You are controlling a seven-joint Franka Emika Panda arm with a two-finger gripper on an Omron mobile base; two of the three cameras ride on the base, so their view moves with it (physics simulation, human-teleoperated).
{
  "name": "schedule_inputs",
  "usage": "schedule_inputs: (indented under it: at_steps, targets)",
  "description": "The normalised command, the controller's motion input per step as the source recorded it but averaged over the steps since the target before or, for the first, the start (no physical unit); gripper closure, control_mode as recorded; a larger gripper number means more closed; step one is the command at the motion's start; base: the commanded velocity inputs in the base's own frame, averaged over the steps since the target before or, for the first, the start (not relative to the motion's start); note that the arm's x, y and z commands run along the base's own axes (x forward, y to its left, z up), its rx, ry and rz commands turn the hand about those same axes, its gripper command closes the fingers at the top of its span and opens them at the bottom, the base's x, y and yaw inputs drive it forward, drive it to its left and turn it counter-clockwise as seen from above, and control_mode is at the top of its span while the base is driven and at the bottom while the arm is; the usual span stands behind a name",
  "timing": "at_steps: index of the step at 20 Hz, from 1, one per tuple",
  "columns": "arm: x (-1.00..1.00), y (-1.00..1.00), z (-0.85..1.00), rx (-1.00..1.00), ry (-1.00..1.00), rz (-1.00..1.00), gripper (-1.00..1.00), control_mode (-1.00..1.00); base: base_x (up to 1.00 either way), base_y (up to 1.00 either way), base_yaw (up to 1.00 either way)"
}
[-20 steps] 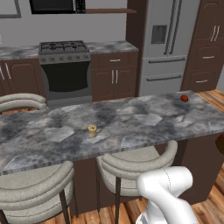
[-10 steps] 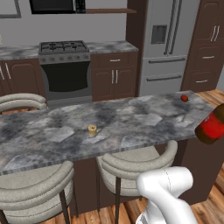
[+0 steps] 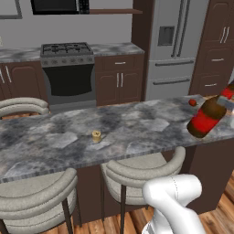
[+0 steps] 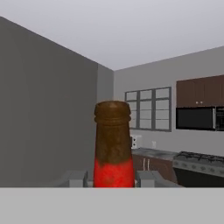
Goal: Open the cabinet directly in front. Then move the beer and the cup to the dining counter with the candle on it.
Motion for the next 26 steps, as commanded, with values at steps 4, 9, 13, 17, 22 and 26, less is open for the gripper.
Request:
schedule_inputs:
  at_steps: [4,9,13,17,22,26]
  targets:
    - [0.48,0.00,-0.06,-0.04,0.14,-0.03,1.00,-1.00,0.00,0.00,0.00]
    - [0.47,0.00,-0.23,-0.05,0.11,-0.01,1.00,-1.00,0.00,0.00,0.00]
    - [0.44,0.01,-0.34,-0.01,0.00,0.00,1.00,-1.00,0.00,0.00,0.00]
    - [0.37,0.05,-0.33,0.00,0.00,0.00,1.00,-1.00,0.00,0.00,0.00]
    - [0.34,0.13,-0.34,0.00,0.00,0.00,1.00,-1.00,0.00,0.00,0.00]
    - [0.42,0.20,-0.31,0.00,0.00,-0.01,1.00,-1.00,0.00,0.00,0.00]
